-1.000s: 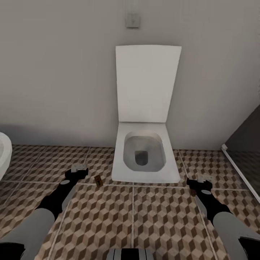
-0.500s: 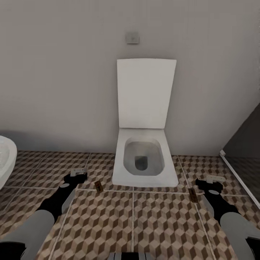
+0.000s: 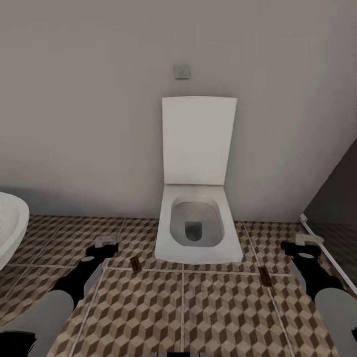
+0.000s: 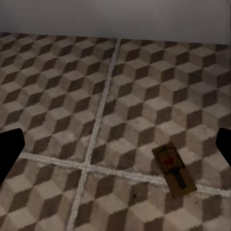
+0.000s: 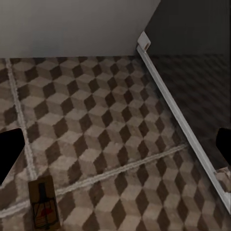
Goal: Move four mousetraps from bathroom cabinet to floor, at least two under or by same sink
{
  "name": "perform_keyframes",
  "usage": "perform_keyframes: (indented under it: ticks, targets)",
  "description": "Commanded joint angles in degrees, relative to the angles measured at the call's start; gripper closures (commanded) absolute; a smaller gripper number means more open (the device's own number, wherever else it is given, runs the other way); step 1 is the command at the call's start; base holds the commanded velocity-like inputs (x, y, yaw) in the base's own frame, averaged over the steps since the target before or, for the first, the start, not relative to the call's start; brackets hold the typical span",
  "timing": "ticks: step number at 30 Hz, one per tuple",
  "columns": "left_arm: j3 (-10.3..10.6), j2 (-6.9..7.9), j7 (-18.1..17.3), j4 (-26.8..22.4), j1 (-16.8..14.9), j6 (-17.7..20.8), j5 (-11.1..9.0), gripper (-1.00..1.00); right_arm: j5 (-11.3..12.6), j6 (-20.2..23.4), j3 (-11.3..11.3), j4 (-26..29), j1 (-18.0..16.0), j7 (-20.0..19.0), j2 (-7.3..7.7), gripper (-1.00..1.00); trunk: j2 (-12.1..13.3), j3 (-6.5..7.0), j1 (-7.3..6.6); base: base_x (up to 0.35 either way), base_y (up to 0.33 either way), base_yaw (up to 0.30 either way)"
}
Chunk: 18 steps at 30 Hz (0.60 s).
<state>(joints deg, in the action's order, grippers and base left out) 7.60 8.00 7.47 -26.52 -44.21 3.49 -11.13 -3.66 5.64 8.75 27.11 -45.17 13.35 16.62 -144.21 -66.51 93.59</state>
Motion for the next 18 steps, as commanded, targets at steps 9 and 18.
perform_keyframes:
  ticks: [9,18]
  targets:
    - [0.5,0.27,0.4,1.2,0.0,0.3,-2.1,-1.0,-0.4,7.4,0.2,4.6,0.0,-0.1,0.47,-1.0,0.1,1.95,-0.24,0.0,0.0,0.0]
    - [0.4,0.34,0.4,4.6,0.0,-0.3,-2.8,-1.0,-0.4,9.0,0.0,6.0,0.0,-0.3,0.59,-1.0,0.2,3.95,-0.47,0.0,0.0,0.0]
